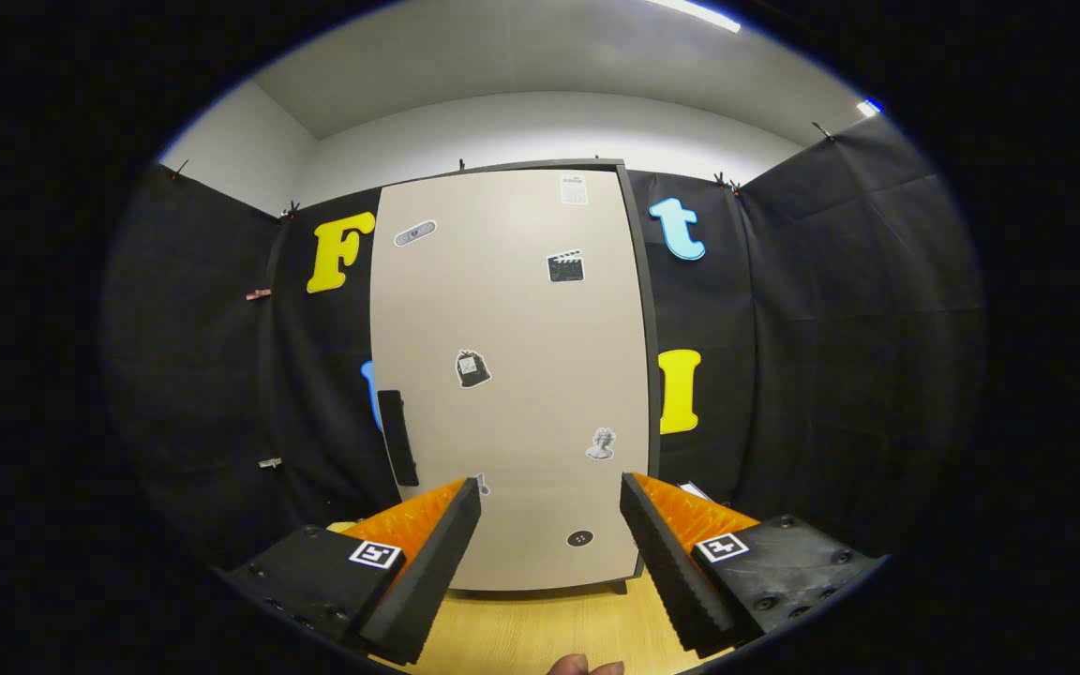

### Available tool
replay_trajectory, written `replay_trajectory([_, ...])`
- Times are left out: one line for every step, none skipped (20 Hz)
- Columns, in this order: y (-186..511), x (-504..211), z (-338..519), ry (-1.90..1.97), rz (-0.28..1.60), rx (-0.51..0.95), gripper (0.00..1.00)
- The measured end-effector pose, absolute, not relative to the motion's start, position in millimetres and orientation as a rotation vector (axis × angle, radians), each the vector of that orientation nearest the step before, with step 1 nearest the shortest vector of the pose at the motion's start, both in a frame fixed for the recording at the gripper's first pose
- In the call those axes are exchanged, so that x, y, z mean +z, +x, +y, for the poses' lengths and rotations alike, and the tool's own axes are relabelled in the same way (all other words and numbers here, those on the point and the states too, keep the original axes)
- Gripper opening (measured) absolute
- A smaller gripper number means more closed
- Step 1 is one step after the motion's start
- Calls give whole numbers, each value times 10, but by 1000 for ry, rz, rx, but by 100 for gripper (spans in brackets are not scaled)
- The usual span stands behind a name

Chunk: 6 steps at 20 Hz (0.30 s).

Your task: Open the shoe cabinet door, grab the shoes and put them into the shoe cabinet, then close the shoe cabinet door.

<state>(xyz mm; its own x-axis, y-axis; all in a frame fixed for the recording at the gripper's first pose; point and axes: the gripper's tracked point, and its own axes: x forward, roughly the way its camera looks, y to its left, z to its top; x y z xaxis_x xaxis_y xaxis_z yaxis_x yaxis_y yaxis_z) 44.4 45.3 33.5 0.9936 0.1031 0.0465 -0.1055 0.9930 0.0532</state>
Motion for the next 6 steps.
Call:
replay_trajectory([444,319,442,55,-39,100,98])
replay_trajectory([443,314,450,59,-33,100,98])
replay_trajectory([445,339,460,62,-39,97,98])
replay_trajectory([438,362,450,64,-47,92,98])
replay_trajectory([430,379,462,63,-54,93,98])
replay_trajectory([417,372,470,57,-53,94,98])
